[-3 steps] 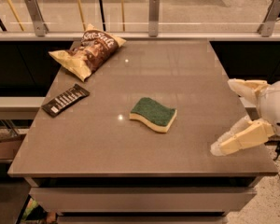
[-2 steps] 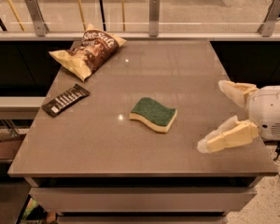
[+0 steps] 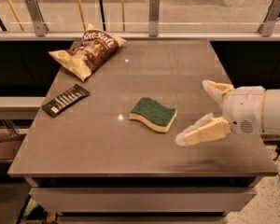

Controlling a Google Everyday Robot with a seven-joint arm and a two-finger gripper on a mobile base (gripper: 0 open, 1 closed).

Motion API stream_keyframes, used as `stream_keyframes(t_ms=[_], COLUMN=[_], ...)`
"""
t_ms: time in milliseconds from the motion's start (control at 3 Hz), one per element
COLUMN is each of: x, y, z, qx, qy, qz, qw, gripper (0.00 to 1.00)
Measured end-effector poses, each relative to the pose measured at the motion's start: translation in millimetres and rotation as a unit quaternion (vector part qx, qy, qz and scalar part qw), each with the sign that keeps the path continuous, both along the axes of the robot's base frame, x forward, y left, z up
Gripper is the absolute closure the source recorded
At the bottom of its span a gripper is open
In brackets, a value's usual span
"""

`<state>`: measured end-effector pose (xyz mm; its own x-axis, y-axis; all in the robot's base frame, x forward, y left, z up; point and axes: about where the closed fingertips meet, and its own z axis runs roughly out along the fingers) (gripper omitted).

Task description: Move sponge near brown chip bag

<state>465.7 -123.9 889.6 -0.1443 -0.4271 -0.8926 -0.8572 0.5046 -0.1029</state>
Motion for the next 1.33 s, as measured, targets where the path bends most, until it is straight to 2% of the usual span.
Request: stream_keyframes(t_ms=[333,667,1000,1333], x=[7,12,18,25], y=[13,26,40,50], z=[-14,-25,-33,-42], qx=[-0.022,-0.042,-0.056,-0.064], qy=[-0.009,-0.018,-0.022,-0.010], qz=[-0.006,0.000,0.017,0.039], qw=[0.9997,0.9989,0.9981,0.9971], gripper=[0.00,0.00,0.00,0.00])
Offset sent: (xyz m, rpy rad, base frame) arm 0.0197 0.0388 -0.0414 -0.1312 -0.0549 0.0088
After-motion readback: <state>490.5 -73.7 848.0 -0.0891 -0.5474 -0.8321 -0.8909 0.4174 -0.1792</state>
